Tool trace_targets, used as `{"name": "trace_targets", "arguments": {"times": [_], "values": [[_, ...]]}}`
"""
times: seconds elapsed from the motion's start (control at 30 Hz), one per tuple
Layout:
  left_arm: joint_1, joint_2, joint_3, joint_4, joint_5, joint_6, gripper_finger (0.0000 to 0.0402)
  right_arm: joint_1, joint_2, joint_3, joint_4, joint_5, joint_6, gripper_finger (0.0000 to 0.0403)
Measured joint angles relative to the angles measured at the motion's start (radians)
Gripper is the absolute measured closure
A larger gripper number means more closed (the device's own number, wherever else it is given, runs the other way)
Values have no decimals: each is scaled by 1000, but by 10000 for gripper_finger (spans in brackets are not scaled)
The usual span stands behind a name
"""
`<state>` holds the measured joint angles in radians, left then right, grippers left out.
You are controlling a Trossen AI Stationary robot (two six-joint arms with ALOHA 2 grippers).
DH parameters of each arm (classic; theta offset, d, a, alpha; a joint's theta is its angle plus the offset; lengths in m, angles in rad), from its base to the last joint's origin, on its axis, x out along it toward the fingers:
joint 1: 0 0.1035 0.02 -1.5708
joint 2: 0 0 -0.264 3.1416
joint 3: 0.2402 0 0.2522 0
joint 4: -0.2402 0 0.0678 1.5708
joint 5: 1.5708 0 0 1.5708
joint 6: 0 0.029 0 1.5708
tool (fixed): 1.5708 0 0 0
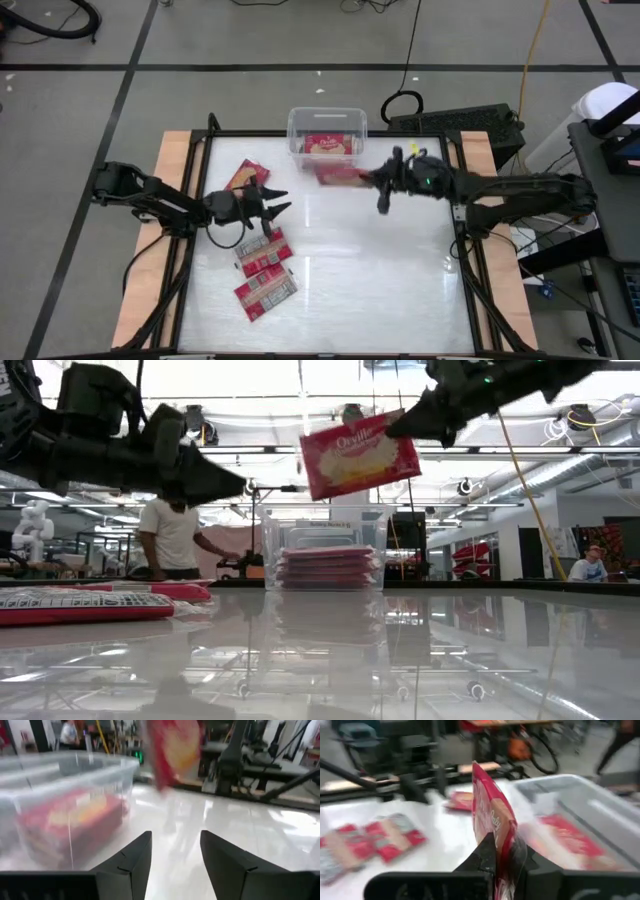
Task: Sort popcorn bags into baskets
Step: Put the popcorn bag into the transparent bin
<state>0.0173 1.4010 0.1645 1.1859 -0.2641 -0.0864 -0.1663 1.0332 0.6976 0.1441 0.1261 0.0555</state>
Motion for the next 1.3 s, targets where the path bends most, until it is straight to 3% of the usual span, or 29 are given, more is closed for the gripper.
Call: {"name": "trace_targets", "arguments": {"times": [0.1,0.3,0.47,0.63,0.97,1.3], "values": [[2,0,-1,-53,2,-26,233,-87,8,97,-95,-82,-75,397],[-13,0,-1,-91,4,-59,249,-294,80,255,-87,-324,-153,397],[-22,0,-1,-91,5,-70,258,-431,199,394,-108,-394,-182,398],[-22,0,-1,-95,5,-95,266,-538,359,472,-117,-569,-116,398],[-32,0,-1,-133,5,-141,266,-572,560,472,-82,-574,-45,396],[-31,0,-1,-137,5,-135,266,-566,614,472,-82,-576,7,395]]}}
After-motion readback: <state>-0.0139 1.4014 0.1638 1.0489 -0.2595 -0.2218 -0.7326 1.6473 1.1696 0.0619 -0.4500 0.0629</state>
